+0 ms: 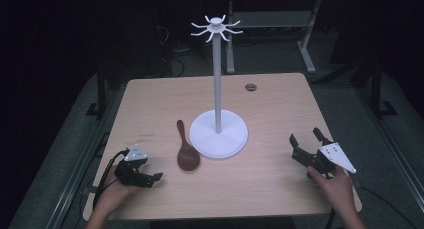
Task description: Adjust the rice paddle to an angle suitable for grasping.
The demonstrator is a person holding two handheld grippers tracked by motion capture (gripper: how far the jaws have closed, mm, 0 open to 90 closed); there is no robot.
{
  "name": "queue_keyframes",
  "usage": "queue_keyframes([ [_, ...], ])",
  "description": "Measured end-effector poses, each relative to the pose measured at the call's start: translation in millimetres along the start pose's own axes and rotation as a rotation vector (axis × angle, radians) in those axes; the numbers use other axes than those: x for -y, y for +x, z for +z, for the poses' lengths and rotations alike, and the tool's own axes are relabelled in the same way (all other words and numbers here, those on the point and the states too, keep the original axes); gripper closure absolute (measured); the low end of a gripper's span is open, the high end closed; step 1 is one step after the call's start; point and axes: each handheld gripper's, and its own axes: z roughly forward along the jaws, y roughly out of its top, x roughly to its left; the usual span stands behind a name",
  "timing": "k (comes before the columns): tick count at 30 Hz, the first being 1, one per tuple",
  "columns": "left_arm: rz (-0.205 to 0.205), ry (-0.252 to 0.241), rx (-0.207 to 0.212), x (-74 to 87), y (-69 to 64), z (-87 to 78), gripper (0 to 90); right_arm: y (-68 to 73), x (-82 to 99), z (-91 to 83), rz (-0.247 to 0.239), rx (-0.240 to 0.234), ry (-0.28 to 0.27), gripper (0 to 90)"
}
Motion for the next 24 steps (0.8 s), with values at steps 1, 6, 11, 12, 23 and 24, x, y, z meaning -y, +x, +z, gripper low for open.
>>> queue_keyframes([
  [1,-0.004,0.001,0.001,-0.1,0.0,-0.1,14.7,0.2,0.0,0.0,0.001,0.000,0.000,13.1],
  [6,-0.007,-0.010,0.007,-4.7,-0.9,-0.9,14.8,0.3,0.0,0.0,-0.001,-0.001,-0.001,13.1],
  [11,-0.009,-0.034,0.019,-16.8,-4.7,-2.6,14.8,0.4,0.0,0.0,-0.001,-0.001,-0.002,13.1],
  [12,-0.008,-0.038,0.021,-19.4,-5.2,-2.9,14.8,0.2,0.0,-0.2,0.000,-0.001,-0.002,13.1],
  [23,0.026,-0.072,0.042,-44.2,-10.6,2.4,14.8,0.1,0.2,-1.3,0.001,0.001,-0.012,13.1],
  [24,0.033,-0.074,0.044,-46.5,-10.6,2.8,14.8,0.1,0.2,-1.0,-0.001,0.003,-0.008,13.1],
])
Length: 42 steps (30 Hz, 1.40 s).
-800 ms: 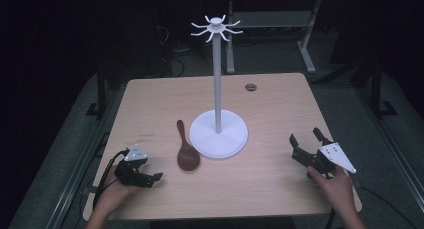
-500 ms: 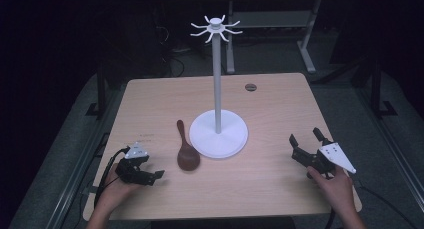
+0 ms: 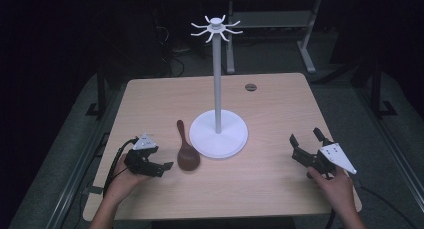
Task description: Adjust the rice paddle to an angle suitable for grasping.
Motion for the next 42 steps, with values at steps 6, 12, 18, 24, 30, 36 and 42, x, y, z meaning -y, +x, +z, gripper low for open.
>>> queue_keyframes([
  [6,-0.005,-0.020,0.024,-12.5,-1.5,6.1,15.1,0.7,0.1,-0.6,-0.005,0.010,-0.006,13.1],
  [12,0.001,-0.042,0.047,-28.2,-4.2,14.1,15.6,0.5,0.0,-0.4,0.001,0.009,-0.002,13.1],
  [18,0.012,-0.043,0.080,-40.1,-12.4,27.8,19.5,0.7,0.0,-0.4,-0.002,0.007,-0.002,13.1],
  [24,0.031,-0.030,0.093,-49.5,-23.4,40.6,28.8,0.5,0.0,-0.3,-0.001,0.006,-0.001,13.1],
  [30,0.038,-0.019,0.140,-56.8,-37.3,55.3,57.9,0.3,0.0,-0.1,0.000,0.008,-0.001,13.1],
  [36,0.055,0.015,0.176,-58.0,-44.6,67.6,83.3,0.5,0.0,-0.2,-0.002,0.004,0.000,13.1],
  [42,0.048,0.022,0.179,-56.1,-47.1,72.8,89.4,0.5,0.0,-0.1,-0.001,0.003,0.001,13.1],
])
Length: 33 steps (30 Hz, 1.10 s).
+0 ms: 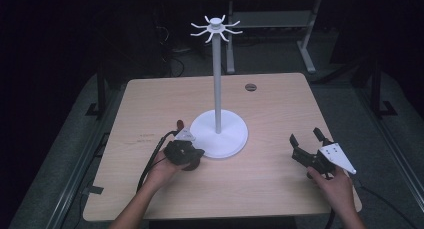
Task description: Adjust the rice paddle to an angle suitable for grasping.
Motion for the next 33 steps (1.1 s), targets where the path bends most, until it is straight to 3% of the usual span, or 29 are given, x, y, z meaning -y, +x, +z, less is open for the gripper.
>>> queue_keyframes([
  [8,0.014,0.032,-0.002,2.7,1.2,6.3,89.8,-0.1,0.0,0.3,-0.001,0.001,0.002,13.1],
  [16,-0.002,0.033,-0.005,4.3,0.9,8.6,89.9,0.0,0.0,0.3,-0.001,0.001,0.002,13.1],
  [33,-0.010,0.061,-0.009,9.2,5.4,0.3,90.0,-0.1,0.0,0.1,0.000,0.000,-0.001,13.1],
])
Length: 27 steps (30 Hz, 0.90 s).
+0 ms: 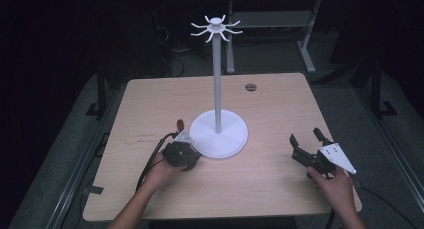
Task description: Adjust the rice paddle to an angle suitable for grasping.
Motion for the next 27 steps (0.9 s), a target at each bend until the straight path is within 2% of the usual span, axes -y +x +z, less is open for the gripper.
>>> queue_keyframes([
  [6,-0.007,-0.004,-0.003,2.8,2.1,-2.5,90.0,0.2,0.0,-0.2,-0.002,-0.001,0.001,13.1],
  [13,-0.011,0.014,-0.021,7.2,6.9,-7.7,90.0,0.1,0.0,-0.2,0.000,-0.001,0.000,13.1],
  [18,-0.031,0.003,-0.029,11.0,8.5,-10.6,90.0,0.2,0.0,-0.3,0.000,-0.001,-0.001,13.1],
  [21,-0.025,0.015,-0.039,13.4,10.6,-13.5,90.0,0.2,0.0,-0.4,0.001,-0.001,-0.002,13.1],
  [27,-0.040,0.016,-0.048,18.6,15.7,-19.3,90.0,-0.1,0.1,-0.4,0.000,0.000,-0.003,13.1],
])
